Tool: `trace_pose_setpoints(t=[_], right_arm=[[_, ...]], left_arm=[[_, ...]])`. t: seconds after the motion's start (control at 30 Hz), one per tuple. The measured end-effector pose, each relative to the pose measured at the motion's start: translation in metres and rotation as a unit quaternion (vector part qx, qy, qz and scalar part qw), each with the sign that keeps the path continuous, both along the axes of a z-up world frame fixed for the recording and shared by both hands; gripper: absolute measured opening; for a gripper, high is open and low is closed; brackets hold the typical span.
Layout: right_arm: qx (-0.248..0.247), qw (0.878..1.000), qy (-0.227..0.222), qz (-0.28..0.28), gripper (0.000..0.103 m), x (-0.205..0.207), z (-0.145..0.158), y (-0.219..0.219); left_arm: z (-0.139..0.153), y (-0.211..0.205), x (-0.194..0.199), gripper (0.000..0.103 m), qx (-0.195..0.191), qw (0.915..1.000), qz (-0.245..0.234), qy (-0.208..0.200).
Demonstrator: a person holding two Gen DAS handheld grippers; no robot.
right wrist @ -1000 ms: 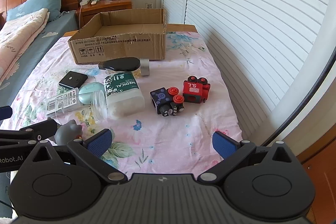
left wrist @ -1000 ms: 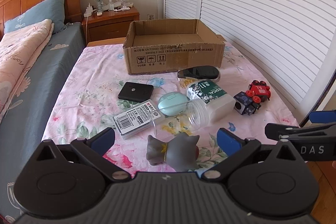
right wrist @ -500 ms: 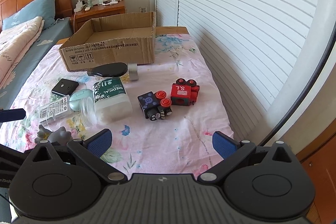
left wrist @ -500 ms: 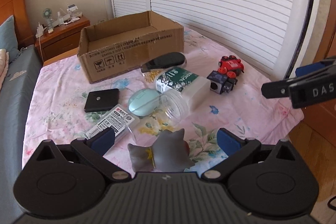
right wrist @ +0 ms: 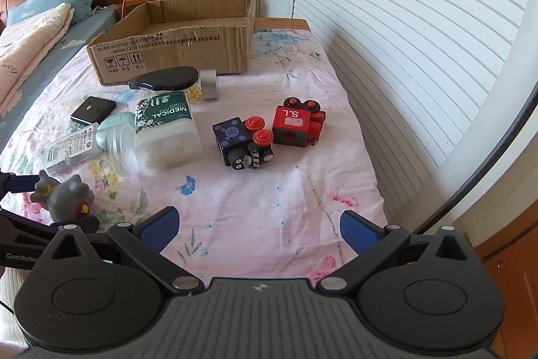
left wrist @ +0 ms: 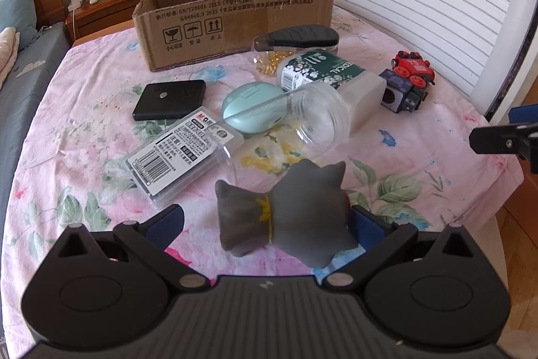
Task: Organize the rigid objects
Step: 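Lower the left gripper onto the grey rubber toy cat and close it, then lift the grey toy cat with the left gripper while the right gripper grasps the black toy robot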
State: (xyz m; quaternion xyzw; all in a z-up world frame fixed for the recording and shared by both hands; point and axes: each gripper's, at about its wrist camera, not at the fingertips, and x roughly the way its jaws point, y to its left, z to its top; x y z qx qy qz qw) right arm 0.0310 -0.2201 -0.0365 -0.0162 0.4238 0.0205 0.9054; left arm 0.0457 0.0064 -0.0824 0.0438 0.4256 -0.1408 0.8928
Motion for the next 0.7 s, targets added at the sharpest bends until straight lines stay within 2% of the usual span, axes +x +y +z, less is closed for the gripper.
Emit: trace_pose_setpoints(t=[0.2,0.47,0.7], right_arm=[[0.002,1.000,0.001,0.026,0.103,0.006,-0.015,-0.003],[-0.007,0.998,0.009,0.067,0.103,0.021,-0.047,-0.002],[-0.010,0.996,-0.007,0.089,0.103,0.022,-0.053,-0.003]], left_arm=[[-0.002,0.012,-0.004,0.102,-0.002,1.0000,0.001,-0.005],[-0.009,0.003,0.001,0.102,0.007,0.9999,0.002,-0.011],[-0.009,0.003,-0.001,0.103,0.010,0.9996,0.022,-0.012]])
